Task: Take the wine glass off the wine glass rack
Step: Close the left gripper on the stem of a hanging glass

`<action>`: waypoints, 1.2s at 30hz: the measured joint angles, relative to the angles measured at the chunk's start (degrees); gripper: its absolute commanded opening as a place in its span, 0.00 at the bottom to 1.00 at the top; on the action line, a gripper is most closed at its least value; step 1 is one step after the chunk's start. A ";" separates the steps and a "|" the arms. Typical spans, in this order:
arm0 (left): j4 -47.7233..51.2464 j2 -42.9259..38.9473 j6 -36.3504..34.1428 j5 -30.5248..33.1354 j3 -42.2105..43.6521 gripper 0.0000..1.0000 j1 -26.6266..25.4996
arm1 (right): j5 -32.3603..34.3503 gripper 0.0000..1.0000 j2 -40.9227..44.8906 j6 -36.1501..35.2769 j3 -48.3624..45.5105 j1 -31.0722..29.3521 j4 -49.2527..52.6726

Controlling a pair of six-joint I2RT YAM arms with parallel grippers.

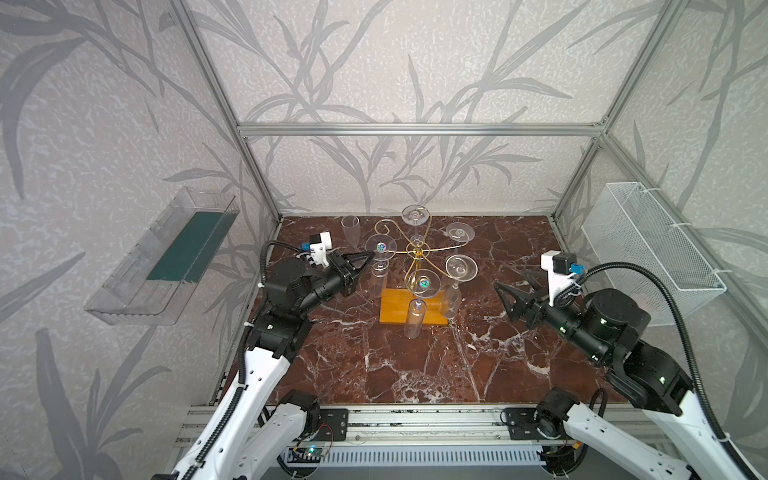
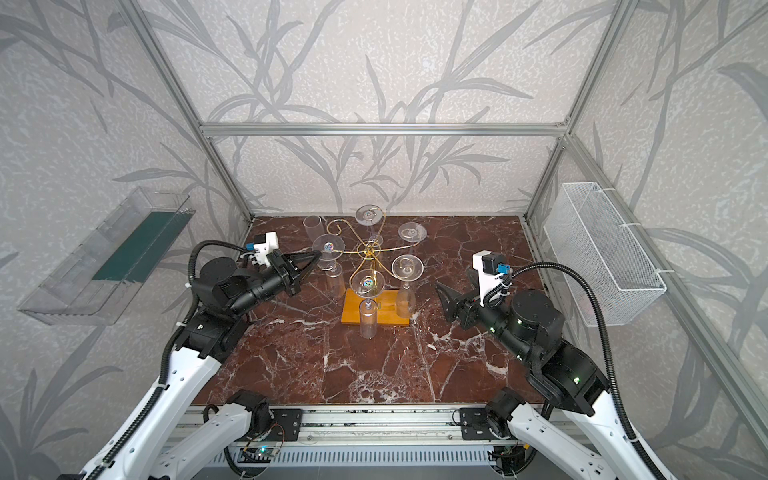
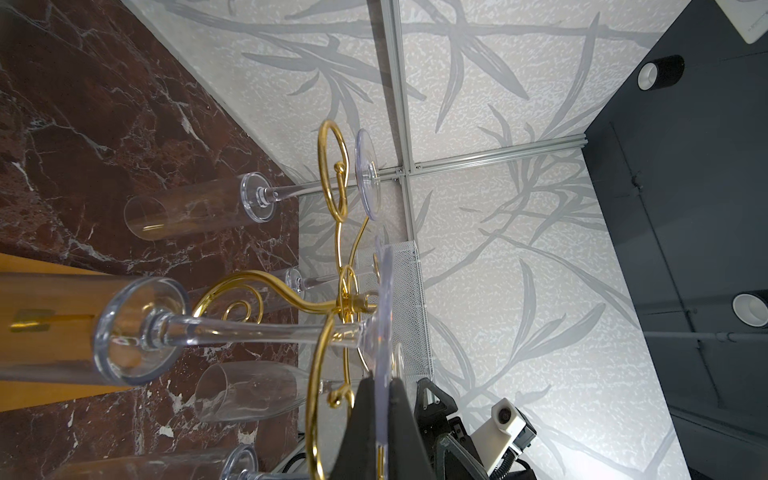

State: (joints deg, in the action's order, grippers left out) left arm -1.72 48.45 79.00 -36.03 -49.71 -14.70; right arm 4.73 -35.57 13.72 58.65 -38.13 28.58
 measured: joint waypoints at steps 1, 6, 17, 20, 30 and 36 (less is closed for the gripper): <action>0.00 0.20 -0.09 -0.37 -0.24 0.00 -0.04 | 0.07 0.86 0.00 -0.02 0.00 0.00 0.00; 0.20 0.61 -0.98 -1.97 -0.94 0.00 -0.22 | 0.28 0.86 0.00 0.00 0.00 0.00 0.00; 0.22 0.61 -1.86 -7.61 -0.94 0.00 -1.18 | 0.28 0.86 0.00 0.02 -0.04 0.00 0.00; -0.70 0.63 -1.88 -9.14 -0.94 0.00 -1.55 | 0.31 0.86 0.07 0.04 -0.13 0.00 -0.02; -1.79 0.55 -2.14 -13.07 -1.16 0.00 -3.04 | 0.33 0.86 0.94 0.13 -0.44 0.00 0.00; 1.44 -4.39 -4.09 -12.46 -0.46 0.00 -3.10 | 0.37 0.86 1.66 0.28 -0.83 0.00 0.04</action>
State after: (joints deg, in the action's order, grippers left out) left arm -0.27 44.05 74.91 -48.49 -50.17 -17.80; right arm 5.10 -33.91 14.00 57.82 -38.13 28.62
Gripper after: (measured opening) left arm 0.053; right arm 0.858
